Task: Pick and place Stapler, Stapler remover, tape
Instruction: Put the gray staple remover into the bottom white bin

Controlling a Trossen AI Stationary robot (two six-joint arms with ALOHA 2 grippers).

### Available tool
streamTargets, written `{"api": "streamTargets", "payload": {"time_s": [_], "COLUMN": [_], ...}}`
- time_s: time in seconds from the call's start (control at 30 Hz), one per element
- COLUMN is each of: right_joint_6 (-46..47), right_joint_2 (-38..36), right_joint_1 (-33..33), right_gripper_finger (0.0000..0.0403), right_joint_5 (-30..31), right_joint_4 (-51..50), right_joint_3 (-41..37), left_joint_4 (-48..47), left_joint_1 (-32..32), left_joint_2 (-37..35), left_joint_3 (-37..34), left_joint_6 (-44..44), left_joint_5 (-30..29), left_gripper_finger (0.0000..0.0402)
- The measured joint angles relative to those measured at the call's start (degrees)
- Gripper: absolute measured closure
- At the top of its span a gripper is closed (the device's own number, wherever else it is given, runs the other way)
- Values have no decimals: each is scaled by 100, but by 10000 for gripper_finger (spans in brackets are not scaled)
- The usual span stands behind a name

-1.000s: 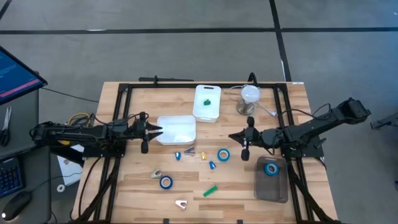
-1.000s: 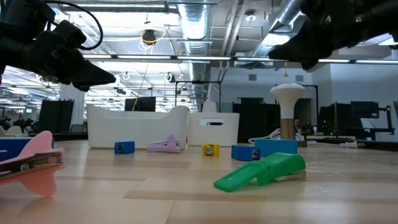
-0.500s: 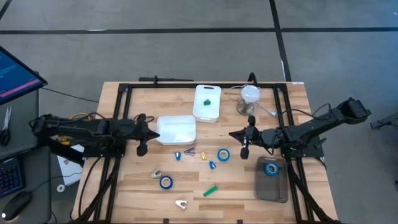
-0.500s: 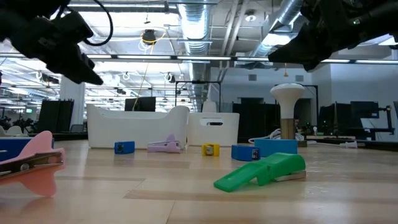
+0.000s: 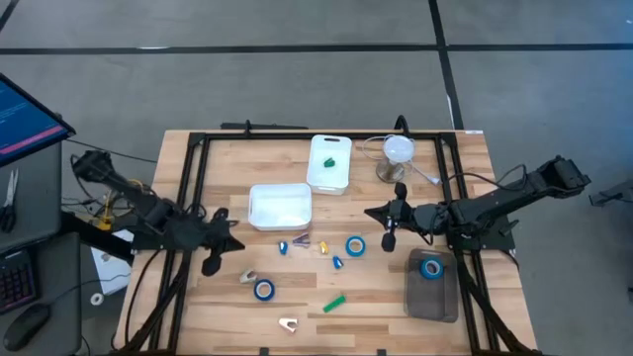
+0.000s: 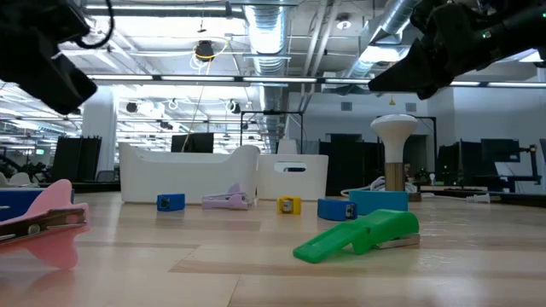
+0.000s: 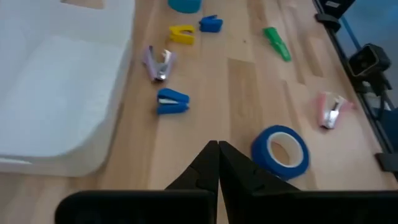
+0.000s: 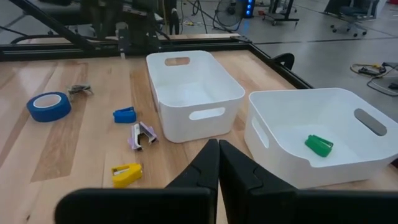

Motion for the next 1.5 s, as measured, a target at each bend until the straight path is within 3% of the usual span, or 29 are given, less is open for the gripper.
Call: {"api": "streamTargets", "payload": {"time_s": [0.17, 0.53, 0.7, 1.0, 1.33, 1.4, 1.5], "right_joint_6": [0, 46, 46, 46, 46, 46, 46], "right_joint_2": [0, 0, 0, 0, 0, 0, 0], "right_joint_1": [0, 4, 15, 9, 9, 9, 9], "right_gripper_finger": [403, 403, 403, 403, 403, 403, 403], "right_joint_5": [0, 0, -2, 0, 0, 0, 0], "right_joint_4": [11, 17, 20, 20, 17, 15, 13], "right_joint_3": [0, 0, 2, 2, 2, 2, 2], "left_joint_4": [78, 408, 401, 509, 590, 343, -747], "left_joint_1": [-660, -1243, -1140, -967, -621, -502, -325], "left_joint_2": [392, 1200, 1323, 1334, 1340, 1442, 1874], "left_joint_3": [0, 0, 0, 0, 310, 617, 1206], "left_joint_6": [-752, -1986, -2495, -2499, -2728, -2449, -2374], "left_joint_5": [-515, -576, -577, -456, -761, -826, -842], "left_gripper_finger": [400, 400, 400, 395, 400, 401, 401]}}
